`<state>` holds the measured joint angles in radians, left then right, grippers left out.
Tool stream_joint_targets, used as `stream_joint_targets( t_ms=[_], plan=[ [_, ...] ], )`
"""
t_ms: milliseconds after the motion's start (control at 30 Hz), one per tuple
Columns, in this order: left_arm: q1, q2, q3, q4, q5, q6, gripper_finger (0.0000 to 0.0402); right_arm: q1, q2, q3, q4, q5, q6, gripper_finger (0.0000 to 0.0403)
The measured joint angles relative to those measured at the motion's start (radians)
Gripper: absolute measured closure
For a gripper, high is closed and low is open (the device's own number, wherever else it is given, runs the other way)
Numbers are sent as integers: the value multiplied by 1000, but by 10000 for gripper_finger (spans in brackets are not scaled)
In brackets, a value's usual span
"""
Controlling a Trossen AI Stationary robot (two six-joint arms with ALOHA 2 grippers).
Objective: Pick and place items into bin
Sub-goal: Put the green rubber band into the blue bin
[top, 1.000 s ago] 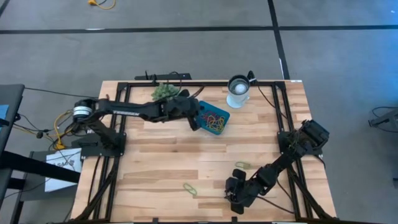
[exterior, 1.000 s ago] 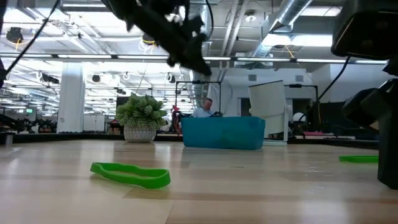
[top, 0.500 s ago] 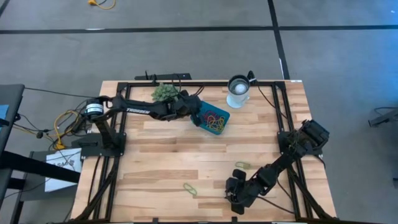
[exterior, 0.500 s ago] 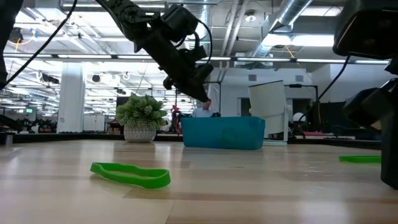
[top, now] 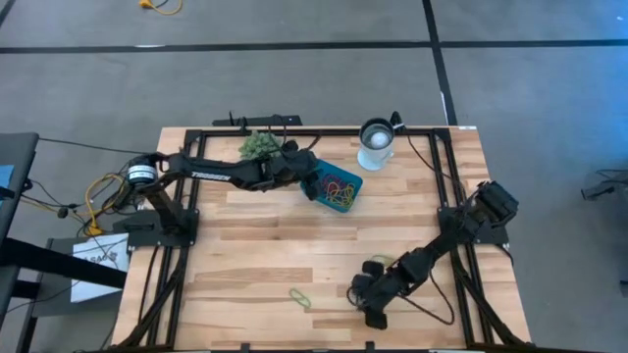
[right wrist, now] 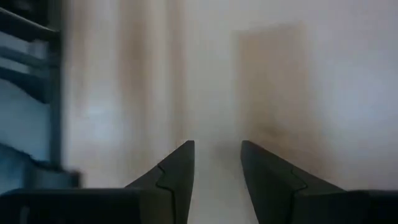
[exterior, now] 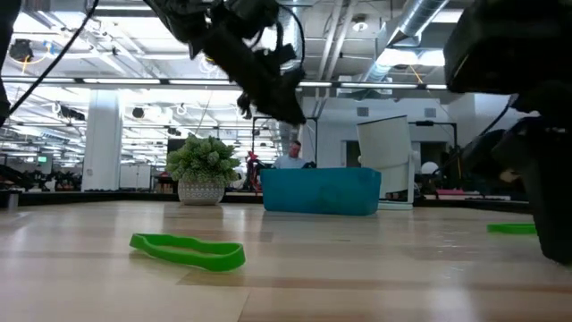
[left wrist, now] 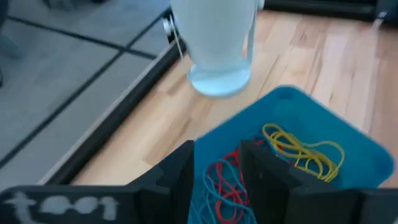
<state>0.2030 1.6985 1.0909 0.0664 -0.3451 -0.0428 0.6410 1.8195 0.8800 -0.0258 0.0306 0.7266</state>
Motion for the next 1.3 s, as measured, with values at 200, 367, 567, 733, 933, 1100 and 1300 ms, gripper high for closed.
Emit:
stream_joint_targets(
  t_ms=[200, 367, 567, 733, 933, 1100, 1300],
  plan=[
    [-33, -116, 42, -47, 41, 26, 285, -56, -195, -2, -310, -2, 35, 274],
    [-74, -215, 48, -156, 184, -15, 285, -53, -346, -2, -539, 116, 137, 274],
    [-138, -271, 48, -378, 314, -28, 285, -39, -365, -2, -655, 203, 139, 276],
    [-184, -257, 44, -415, 288, -28, 285, -55, -277, -1, -664, 176, 79, 285],
    [-212, -257, 24, -416, 279, -35, 285, -104, -188, -2, -693, 110, 85, 291],
    [-223, -257, 22, -416, 279, -47, 285, -132, -145, -1, -692, 56, 85, 296],
    [-222, -257, 22, -413, 277, -47, 285, -147, -101, 5, -688, 41, 91, 299]
  ],
)
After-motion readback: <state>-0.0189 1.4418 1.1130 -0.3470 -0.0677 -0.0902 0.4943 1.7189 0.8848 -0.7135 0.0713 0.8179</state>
